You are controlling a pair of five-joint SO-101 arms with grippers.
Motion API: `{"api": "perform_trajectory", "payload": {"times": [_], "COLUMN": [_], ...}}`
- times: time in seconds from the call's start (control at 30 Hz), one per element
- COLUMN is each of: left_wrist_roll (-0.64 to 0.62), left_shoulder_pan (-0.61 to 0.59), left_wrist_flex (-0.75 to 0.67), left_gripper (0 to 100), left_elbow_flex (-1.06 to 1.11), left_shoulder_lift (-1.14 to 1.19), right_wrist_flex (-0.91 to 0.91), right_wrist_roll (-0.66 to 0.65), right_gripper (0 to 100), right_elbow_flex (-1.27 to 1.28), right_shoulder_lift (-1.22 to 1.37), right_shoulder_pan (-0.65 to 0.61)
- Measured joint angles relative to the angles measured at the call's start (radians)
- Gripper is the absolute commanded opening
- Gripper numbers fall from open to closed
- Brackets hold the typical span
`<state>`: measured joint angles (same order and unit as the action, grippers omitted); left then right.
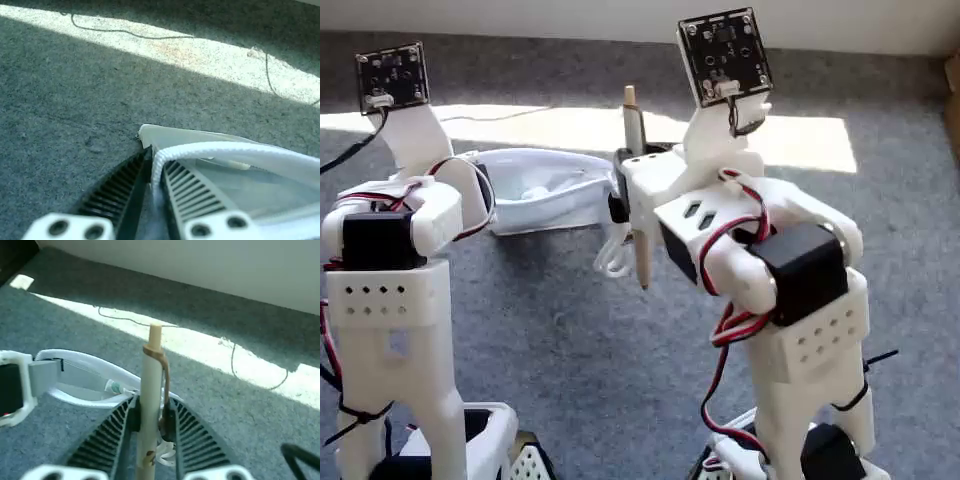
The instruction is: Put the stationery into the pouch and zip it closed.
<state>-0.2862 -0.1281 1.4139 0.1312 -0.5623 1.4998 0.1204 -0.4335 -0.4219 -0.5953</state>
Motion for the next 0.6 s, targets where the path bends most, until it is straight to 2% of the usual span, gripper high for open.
{"api": "perform_trajectory", "payload": {"times": [0.17, 0.6], "left_wrist_roll": [0.006, 0.006], "left_shoulder_pan": [0.0, -0.005], "left_wrist_flex": [0.0, 0.0], "left_gripper": [1, 1], "left_elbow_flex": [0.0, 0.0], "left_shoulder_lift": [0.0, 0.0], "right_wrist_flex": [-0.104, -0.339], "right_wrist_roll": [0.051, 0.058], "right_gripper": [0.6, 0.6], "right_elbow_flex": [0.0, 0.0], "right_shoulder_lift": [-0.041, -0.048], "right_shoulder_pan": [-0.058, -0.11]}}
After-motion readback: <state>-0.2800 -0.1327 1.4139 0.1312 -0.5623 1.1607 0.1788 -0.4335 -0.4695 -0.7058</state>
